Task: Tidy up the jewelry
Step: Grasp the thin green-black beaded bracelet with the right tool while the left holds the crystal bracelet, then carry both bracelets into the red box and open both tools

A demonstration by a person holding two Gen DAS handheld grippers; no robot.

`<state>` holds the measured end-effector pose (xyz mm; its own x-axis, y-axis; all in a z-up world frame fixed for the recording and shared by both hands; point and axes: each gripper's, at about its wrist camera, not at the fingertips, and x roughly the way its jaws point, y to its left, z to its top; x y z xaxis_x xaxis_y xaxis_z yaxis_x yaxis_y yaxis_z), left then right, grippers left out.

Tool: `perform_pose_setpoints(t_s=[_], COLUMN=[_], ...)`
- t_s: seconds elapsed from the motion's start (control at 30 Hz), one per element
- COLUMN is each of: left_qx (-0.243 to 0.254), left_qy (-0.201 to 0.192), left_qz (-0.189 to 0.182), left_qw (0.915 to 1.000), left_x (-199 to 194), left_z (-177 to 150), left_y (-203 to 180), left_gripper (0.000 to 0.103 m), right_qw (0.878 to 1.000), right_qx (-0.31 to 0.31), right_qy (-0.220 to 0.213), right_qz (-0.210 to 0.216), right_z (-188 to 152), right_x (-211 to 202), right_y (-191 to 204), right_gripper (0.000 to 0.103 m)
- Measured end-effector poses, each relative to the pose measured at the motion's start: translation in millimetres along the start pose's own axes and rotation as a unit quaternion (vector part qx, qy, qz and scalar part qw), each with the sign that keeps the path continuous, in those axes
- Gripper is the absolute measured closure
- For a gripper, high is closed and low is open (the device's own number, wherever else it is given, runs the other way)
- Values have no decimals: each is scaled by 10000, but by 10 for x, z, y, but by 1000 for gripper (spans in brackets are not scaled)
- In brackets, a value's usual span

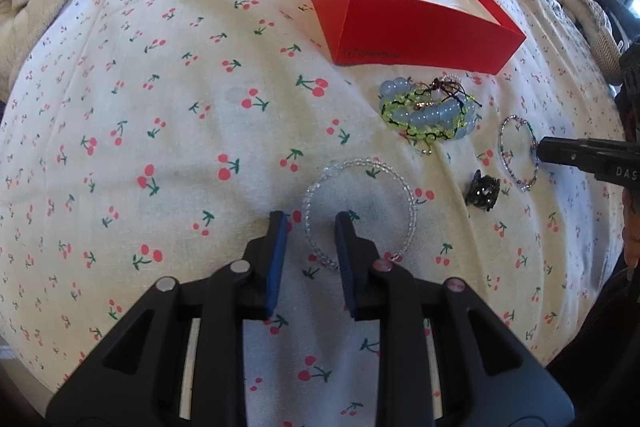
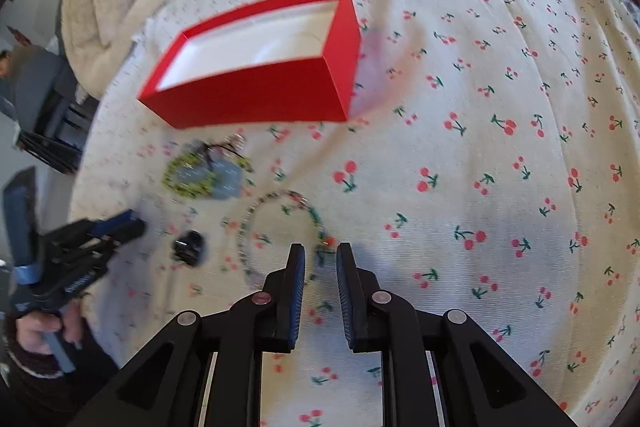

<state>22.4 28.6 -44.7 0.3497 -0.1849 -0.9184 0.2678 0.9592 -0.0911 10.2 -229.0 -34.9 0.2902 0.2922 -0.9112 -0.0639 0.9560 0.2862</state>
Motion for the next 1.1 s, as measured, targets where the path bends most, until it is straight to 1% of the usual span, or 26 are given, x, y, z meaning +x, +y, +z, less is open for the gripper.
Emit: perform_pose_setpoints(t_s=[0.13, 0.27, 0.3, 0.37, 0.4, 0.43, 0.53, 0.6, 0.63, 0.67, 0.7, 0.73, 0.77, 0.8, 0.93, 1.1], left_qx=[54, 109, 133, 130, 102, 81, 47, 76, 92, 110, 137, 161, 184, 205, 185, 214], left_qy=[-44, -89, -95, -98, -105, -113, -160, -184, -197, -213, -225, -240, -263, -293, -432, -797], left_qz=[88, 134, 148, 149, 139, 130, 113, 136, 146, 153, 166, 196, 220, 222, 115, 28], left_qw=[9999, 9998, 9998, 9998, 9998, 9998, 9998, 9997, 9997, 9996, 9995, 9994, 9992, 9991, 9988, 9966], left_x=[6, 1, 0, 3, 1, -2, -3, 12, 14, 15, 17, 15, 11, 0, -91, -327], left_z=[-1, -8, -8, -5, -3, -3, 0, 2, 1, 3, 3, 7, 10, 15, 65, 200], left_y=[-23, -54, -60, -65, -61, -60, -58, -69, -77, -87, -104, -118, -130, -145, -154, -191], left_gripper=[78, 83, 83, 83, 83, 83, 84, 86, 90, 96, 97, 98, 98, 98, 98, 98], right_qw=[9995, 9984, 9979, 9963, 9956, 9952, 9932, 9925, 9914, 9896, 9880, 9873, 9874, 9884, 9913, 9885], right_qx=[-197, -350, -393, -527, -580, -603, -810, -857, -899, -980, -1047, -1087, -1094, -1065, -984, -1089], right_qy=[19, -40, -71, -135, -177, -212, -270, -220, -214, -252, -302, -340, -371, -383, -441, -859], right_qz=[-265, -445, -515, -669, -720, -741, -786, -843, -921, -1021, -1095, -1110, -1084, -1009, -755, -600], right_z=[-8, -13, -18, -26, -31, -35, -49, -35, -43, -49, -53, -46, -39, -27, 9, 94], right_x=[73, 36, 29, 27, 28, 35, 91, 178, 216, 242, 250, 248, 239, 225, 136, -114], right_y=[62, 140, 160, 198, 218, 229, 304, 355, 374, 393, 405, 411, 406, 390, 367, 508], right_gripper=[85, 83, 80, 70, 52, 39, 40, 41, 49, 54, 66, 82, 91, 97, 100, 100])
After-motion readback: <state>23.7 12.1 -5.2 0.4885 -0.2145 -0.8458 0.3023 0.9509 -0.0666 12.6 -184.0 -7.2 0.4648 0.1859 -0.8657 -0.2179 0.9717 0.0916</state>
